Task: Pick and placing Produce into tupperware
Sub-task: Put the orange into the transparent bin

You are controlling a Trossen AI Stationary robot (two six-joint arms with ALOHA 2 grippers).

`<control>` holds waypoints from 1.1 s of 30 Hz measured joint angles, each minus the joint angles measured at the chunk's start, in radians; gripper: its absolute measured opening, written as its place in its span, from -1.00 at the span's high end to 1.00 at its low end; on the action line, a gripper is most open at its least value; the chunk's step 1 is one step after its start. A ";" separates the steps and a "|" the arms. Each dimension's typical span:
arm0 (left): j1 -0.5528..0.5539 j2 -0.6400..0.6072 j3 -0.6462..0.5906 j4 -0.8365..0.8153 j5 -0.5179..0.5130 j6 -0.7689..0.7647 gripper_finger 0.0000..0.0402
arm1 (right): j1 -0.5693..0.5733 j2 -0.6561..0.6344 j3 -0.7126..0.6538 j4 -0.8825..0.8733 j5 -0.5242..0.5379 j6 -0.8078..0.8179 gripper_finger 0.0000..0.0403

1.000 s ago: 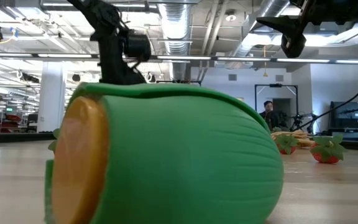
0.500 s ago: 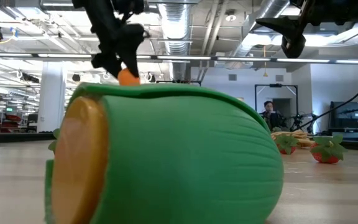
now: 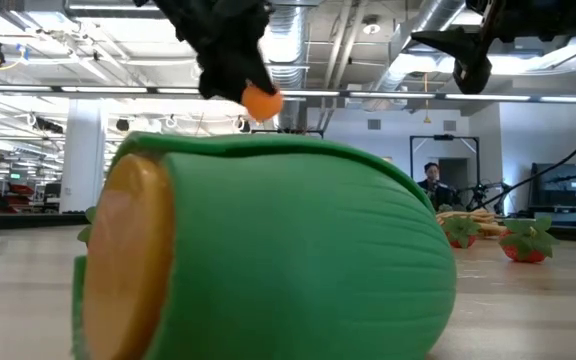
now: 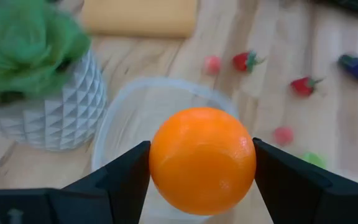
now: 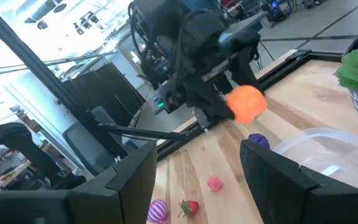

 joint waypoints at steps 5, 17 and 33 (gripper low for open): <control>-0.002 0.077 -0.001 0.026 -0.028 0.002 -0.25 | 0.002 0.027 0.001 0.024 0.001 0.001 -0.27; 0.001 0.186 -0.001 0.051 -0.082 -0.038 -0.25 | 0.002 0.112 0.000 0.065 -0.001 0.020 -0.27; 0.066 0.204 0.000 0.063 -0.077 0.024 -0.25 | 0.000 0.131 0.000 0.111 -0.001 0.002 -0.27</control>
